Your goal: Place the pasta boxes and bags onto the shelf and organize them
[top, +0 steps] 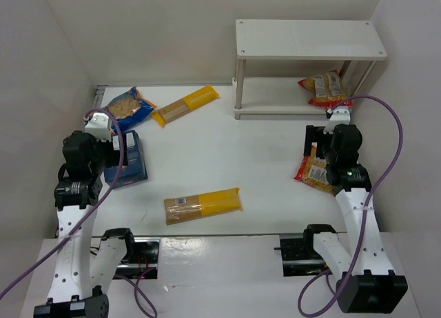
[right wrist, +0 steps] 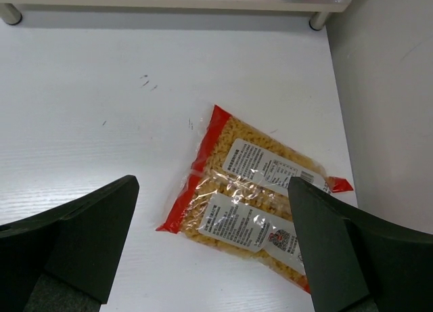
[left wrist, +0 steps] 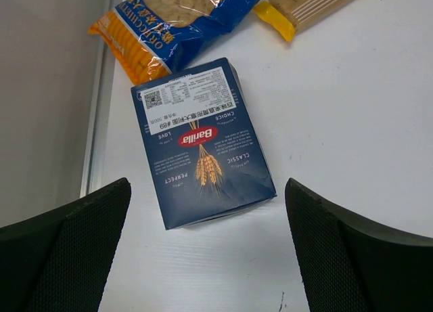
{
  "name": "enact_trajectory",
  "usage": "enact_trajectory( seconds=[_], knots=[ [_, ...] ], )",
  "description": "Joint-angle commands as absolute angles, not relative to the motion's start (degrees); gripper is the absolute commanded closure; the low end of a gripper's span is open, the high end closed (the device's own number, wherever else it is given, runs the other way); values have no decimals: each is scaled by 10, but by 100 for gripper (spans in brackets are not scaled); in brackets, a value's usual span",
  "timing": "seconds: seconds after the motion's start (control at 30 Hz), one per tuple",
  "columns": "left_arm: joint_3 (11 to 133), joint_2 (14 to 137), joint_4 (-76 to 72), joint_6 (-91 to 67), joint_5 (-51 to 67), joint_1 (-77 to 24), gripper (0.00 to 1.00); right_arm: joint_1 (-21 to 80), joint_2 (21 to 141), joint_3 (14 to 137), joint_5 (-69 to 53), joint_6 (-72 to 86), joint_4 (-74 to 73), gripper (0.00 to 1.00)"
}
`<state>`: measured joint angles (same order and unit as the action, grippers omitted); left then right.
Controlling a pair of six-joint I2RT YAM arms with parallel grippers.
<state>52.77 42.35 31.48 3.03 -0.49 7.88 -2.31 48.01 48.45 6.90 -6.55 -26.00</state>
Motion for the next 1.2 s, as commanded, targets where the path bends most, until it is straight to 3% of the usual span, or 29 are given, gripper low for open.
enact_trajectory(
  seconds=[0.0,1.17],
  knots=[
    [517,407,301,33,2,85,0,-43,453,482,40,-69,-232,0],
    [517,407,301,44,13,85,0,-54,401,471,64,-69,-232,0]
  ],
)
